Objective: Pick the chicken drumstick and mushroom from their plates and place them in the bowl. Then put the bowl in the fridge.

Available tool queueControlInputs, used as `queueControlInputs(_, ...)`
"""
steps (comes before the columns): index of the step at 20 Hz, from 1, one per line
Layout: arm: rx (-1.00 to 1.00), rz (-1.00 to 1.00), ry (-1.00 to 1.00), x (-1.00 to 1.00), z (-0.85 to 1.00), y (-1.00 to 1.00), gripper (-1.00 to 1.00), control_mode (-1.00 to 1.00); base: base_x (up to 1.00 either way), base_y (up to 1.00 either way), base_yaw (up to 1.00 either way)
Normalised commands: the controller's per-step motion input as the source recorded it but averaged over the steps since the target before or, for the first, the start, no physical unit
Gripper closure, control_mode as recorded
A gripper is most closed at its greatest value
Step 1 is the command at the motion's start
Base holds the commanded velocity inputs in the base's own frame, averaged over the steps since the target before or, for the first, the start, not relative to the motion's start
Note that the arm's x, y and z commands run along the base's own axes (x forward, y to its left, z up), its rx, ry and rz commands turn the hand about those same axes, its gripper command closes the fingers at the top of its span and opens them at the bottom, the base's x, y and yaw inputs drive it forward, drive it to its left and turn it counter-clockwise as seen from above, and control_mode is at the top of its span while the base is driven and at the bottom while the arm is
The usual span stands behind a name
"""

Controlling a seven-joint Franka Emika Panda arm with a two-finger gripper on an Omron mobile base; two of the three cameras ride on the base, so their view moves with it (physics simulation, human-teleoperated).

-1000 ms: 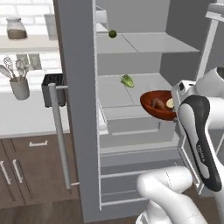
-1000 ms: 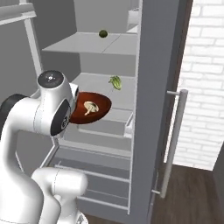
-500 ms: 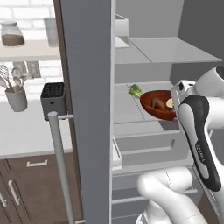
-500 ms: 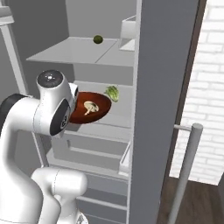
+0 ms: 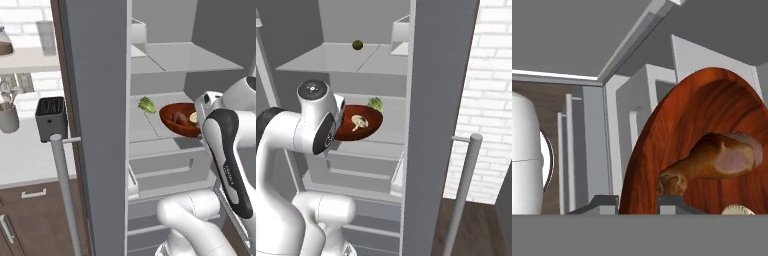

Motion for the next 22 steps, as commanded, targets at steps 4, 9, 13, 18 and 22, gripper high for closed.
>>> queueControlInputs(4, 0.0, 0.0, 0.0, 0.0, 0.0, 0.0, 1.0, 1.0, 0.07, 0.0, -0.14)
queueControlInputs(9, 0.0, -0.02, 0.0, 0.33, -0.47, -0.12, 1.0, -1.0, 0.0, 0.0, 0.0)
queueControlInputs(13, 0.0, 0.0, 0.0, 0.94, -0.58, -0.12, 1.0, -1.0, 0.0, 0.0, 0.0)
queueControlInputs(18, 0.03, 0.0, 0.0, 1.0, -0.38, -0.02, 1.0, -1.0, 0.0, 0.0, 0.0)
queueControlInputs(22, 0.05, 0.0, 0.0, 1.0, -0.18, 0.0, 1.0, -1.0, 0.0, 0.0, 0.0)
